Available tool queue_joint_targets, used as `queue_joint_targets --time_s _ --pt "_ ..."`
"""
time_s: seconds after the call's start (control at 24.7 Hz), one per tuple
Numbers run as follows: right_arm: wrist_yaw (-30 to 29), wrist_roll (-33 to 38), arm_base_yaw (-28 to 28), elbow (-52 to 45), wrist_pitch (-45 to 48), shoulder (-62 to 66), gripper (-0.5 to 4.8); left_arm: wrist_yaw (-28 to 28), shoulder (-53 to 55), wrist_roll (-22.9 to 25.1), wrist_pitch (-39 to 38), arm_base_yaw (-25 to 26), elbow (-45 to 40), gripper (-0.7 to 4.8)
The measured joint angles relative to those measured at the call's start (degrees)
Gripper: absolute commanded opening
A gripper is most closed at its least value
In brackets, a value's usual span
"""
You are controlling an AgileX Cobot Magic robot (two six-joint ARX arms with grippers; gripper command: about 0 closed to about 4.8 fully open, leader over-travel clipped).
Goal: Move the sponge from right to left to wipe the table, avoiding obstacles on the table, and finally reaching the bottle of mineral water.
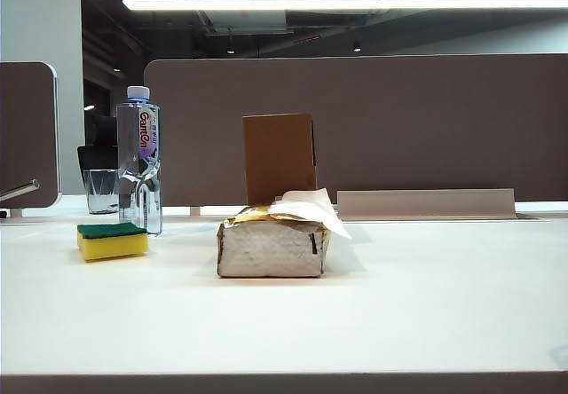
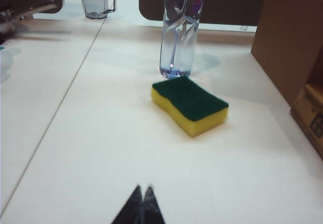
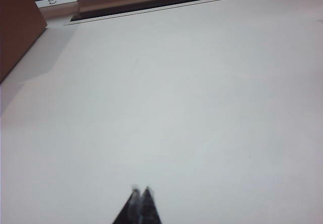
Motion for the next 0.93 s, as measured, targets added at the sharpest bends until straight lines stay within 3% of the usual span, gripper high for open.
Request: queue_joint_targets --time_s 0.93 --pt "-2.0 -0.3 0.0 0.0 0.1 0.0 -0.03 0.0 0.0 0.0 -0.9 0.0 -0.7 -0.06"
